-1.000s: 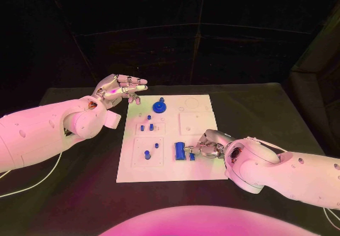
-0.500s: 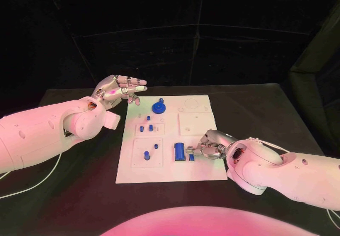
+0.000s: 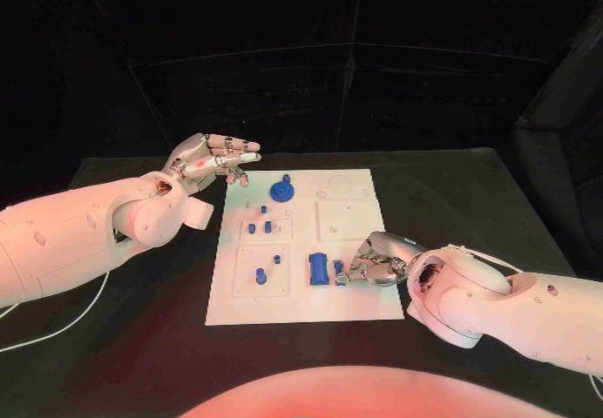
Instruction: Assemble the parts on the task board
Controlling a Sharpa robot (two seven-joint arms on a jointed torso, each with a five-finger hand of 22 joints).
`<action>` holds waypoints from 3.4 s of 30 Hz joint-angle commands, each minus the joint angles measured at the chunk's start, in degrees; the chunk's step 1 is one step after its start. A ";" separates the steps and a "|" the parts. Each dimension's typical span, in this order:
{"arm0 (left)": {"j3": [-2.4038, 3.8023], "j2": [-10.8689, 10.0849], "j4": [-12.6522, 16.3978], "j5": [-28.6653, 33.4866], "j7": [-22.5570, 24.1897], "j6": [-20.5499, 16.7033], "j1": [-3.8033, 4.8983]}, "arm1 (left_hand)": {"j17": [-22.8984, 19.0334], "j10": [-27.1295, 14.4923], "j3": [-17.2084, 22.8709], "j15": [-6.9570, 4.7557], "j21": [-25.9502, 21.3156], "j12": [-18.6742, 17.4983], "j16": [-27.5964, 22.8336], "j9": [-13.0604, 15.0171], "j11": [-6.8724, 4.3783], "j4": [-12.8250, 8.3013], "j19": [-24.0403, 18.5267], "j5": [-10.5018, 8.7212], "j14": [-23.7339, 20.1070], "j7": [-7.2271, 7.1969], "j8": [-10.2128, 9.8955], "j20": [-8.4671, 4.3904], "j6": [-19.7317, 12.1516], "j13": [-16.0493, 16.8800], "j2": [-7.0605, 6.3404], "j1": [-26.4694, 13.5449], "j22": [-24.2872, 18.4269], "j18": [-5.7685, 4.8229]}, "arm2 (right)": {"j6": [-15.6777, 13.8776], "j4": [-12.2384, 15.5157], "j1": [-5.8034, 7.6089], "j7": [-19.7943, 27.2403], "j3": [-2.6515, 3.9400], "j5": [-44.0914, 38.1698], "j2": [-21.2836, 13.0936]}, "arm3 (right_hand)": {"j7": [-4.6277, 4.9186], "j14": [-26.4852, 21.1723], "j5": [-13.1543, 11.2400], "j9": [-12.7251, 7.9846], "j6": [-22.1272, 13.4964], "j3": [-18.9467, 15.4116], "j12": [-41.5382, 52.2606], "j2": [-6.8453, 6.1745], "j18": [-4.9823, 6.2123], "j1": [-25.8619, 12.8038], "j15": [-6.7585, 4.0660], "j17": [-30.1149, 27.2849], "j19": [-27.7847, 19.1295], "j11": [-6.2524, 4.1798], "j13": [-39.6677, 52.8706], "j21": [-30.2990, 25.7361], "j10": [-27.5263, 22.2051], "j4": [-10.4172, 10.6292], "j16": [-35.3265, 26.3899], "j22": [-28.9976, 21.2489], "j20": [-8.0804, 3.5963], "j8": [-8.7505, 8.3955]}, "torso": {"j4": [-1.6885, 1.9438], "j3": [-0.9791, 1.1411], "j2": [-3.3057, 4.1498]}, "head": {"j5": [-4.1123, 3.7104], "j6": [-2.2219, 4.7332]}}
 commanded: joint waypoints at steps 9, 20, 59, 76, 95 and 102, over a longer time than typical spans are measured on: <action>0.04 0.01 0.08 0.21 0.13 0.65 0.07 | -0.05 -0.37 -0.23 0.01 -0.20 0.27 -0.07 -0.09 0.10 -0.01 -0.28 0.09 -0.45 0.40 -0.11 0.01 -0.15 -0.04 0.39 -0.02 -0.06 0.76 | 2.20 -0.24 0.07 1.40 0.01 -0.14 -0.07 | 0.07 5.10 -0.15 0.14 -0.33 0.06 0.09 0.38 -0.76 0.75 -0.35 10.91 1.58 0.34 0.05 -0.26 0.19 -0.39 -0.01 0.18 -0.23 0.01 | 0.04 -0.01 0.07 | 0.11 -0.14; 0.04 -0.04 0.24 0.21 0.09 0.60 0.07 | -0.05 -0.37 -0.23 0.01 -0.20 0.27 -0.07 -0.09 0.10 -0.01 -0.28 0.09 -0.45 0.40 -0.11 0.01 -0.15 -0.04 0.39 -0.02 -0.06 0.76 | 1.80 -3.22 0.08 1.00 0.01 0.26 1.31 | 0.03 5.10 -0.07 0.41 -0.38 0.71 0.12 1.76 -0.76 2.69 -0.36 10.95 1.58 0.31 0.19 -0.26 0.17 -1.53 0.00 0.23 -0.21 -0.14 | 0.21 0.02 0.13 | 0.23 -0.43; -0.95 5.82 -8.66 11.78 3.82 0.72 -1.00 | -19.29 -4.35 -6.23 7.36 -25.68 -4.04 -37.12 -0.22 3.31 3.02 -25.32 0.05 -21.87 0.73 -1.47 6.81 -2.94 -0.37 0.82 -1.67 -16.35 -0.96 | 3.73 -34.49 6.68 57.16 1.56 69.24 10.93 | 9.04 -23.03 -2.72 -10.89 -11.45 0.87 -58.18 6.77 6.32 16.25 11.47 -59.88 -26.33 10.71 -54.00 -66.89 -20.23 -13.98 -77.44 -62.88 10.90 -11.37 | -0.87 -0.58 -3.03 | -0.63 6.64; -0.31 9.05 -11.09 10.59 2.75 -4.27 -3.22 | -29.59 -33.88 -15.85 3.83 -35.95 -9.31 -51.72 -3.95 -0.67 7.03 -46.47 -2.66 -45.05 -4.55 -5.15 1.89 -30.49 -3.95 4.65 -35.18 -27.54 -3.81 | -1.10 -40.23 5.93 56.52 2.72 69.64 15.72 | 3.99 -49.66 -7.12 -22.70 -36.64 8.09 -61.84 3.11 1.89 -26.95 5.44 -74.94 -51.29 7.14 -64.56 -80.92 -48.64 -15.83 -87.74 -74.93 5.99 -14.93 | 0.30 0.35 -5.24 | 0.32 10.50; 4.99 4.46 8.56 6.74 4.25 -34.81 -8.56 | -29.59 -50.75 -23.63 -0.94 -35.95 -9.31 -59.69 -3.95 -5.93 7.03 -58.44 -2.66 -59.20 -9.92 -5.15 -6.54 -46.46 -3.95 4.65 -55.99 -35.67 -9.67 | -21.04 -18.76 2.17 61.23 6.60 77.72 9.58 | -2.13 -68.14 -12.18 -22.70 -52.41 14.69 -61.84 -2.17 -4.00 -50.28 5.44 -74.94 -68.80 2.45 -64.56 -80.92 -66.21 -11.15 -87.74 -74.93 -0.59 -14.93 | 1.29 1.09 -6.96 | 1.03 12.23; 5.82 3.75 11.63 6.13 4.49 -39.59 -9.40 | -29.59 -54.50 -23.63 -0.94 -35.95 -9.31 -59.69 -3.95 -5.93 7.03 -61.09 -2.66 -62.37 -9.92 -5.15 -6.54 -50.04 -3.95 4.65 -60.66 -35.67 -9.67 | -21.17 -18.61 2.15 61.26 6.62 77.78 9.54 | -2.13 -72.19 -12.18 -22.70 -55.88 14.69 -61.84 -2.17 -4.00 -55.39 5.44 -74.94 -72.66 2.45 -64.56 -80.92 -70.09 -11.15 -87.74 -74.93 -0.59 -14.93 | 1.29 1.09 -6.96 | 1.03 12.23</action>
